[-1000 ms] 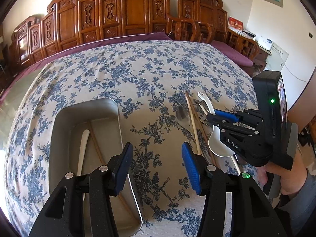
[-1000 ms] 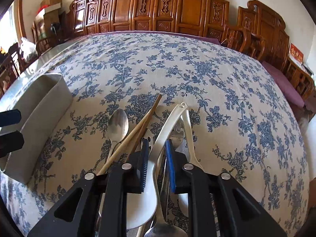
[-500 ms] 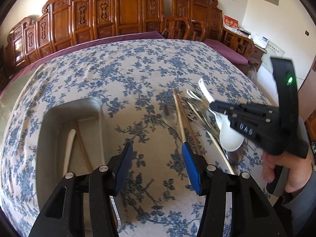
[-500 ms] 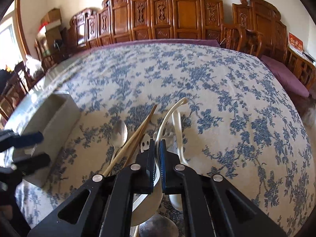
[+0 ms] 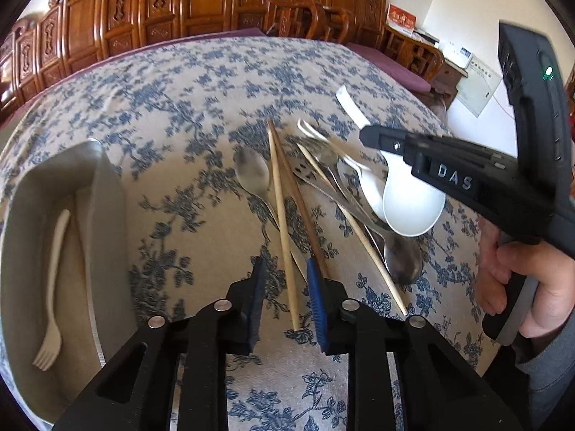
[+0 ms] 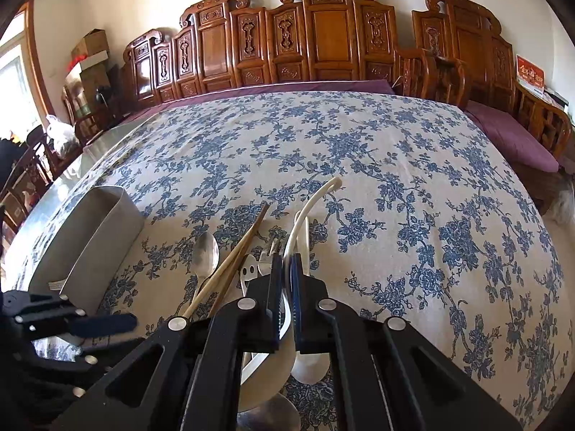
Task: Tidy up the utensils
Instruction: 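Grasp a wooden chopstick with the left gripper and lift it while the right holds the spoon, then carry the chopstick into the grey tray and open the left gripper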
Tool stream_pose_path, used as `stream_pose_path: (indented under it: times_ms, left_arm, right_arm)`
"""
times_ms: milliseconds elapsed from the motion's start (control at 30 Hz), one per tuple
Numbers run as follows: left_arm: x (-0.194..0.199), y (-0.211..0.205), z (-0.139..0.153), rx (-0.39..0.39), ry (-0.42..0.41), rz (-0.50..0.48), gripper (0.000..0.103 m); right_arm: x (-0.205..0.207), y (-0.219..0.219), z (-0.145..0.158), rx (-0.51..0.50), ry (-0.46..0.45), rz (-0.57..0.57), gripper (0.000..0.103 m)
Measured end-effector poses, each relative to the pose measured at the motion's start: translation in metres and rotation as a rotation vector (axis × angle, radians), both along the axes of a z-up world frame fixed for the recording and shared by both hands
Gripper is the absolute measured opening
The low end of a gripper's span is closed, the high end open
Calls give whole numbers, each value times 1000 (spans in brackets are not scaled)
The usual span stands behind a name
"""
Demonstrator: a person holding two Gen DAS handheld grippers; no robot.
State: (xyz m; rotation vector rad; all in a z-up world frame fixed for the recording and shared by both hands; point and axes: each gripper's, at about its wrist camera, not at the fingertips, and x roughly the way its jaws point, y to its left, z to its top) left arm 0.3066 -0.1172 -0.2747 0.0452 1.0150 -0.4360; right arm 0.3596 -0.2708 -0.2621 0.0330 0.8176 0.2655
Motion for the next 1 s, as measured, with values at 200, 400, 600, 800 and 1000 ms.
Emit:
stream_pose_path:
  times_ms: [200, 400, 600, 800, 1000]
  left_arm:
    - [1, -7, -15, 23, 38, 1, 9]
    - [2, -2, -16, 21, 33, 15, 4]
    - [-3, 5, -2, 1, -9, 17, 4]
    - [-12, 15, 18, -22, -55, 32, 4]
    - [-26, 29, 40, -32, -108, 48, 4]
  right_arm:
    - [-2, 2, -1, -3, 5, 7, 6]
    - [-4, 3, -1, -1, 6, 10, 6]
    - [-4, 4, 2, 8, 2, 12, 6]
    - [-10, 7, 3, 9, 0, 18, 6]
    - [-17, 12, 6, 18, -7, 24, 6]
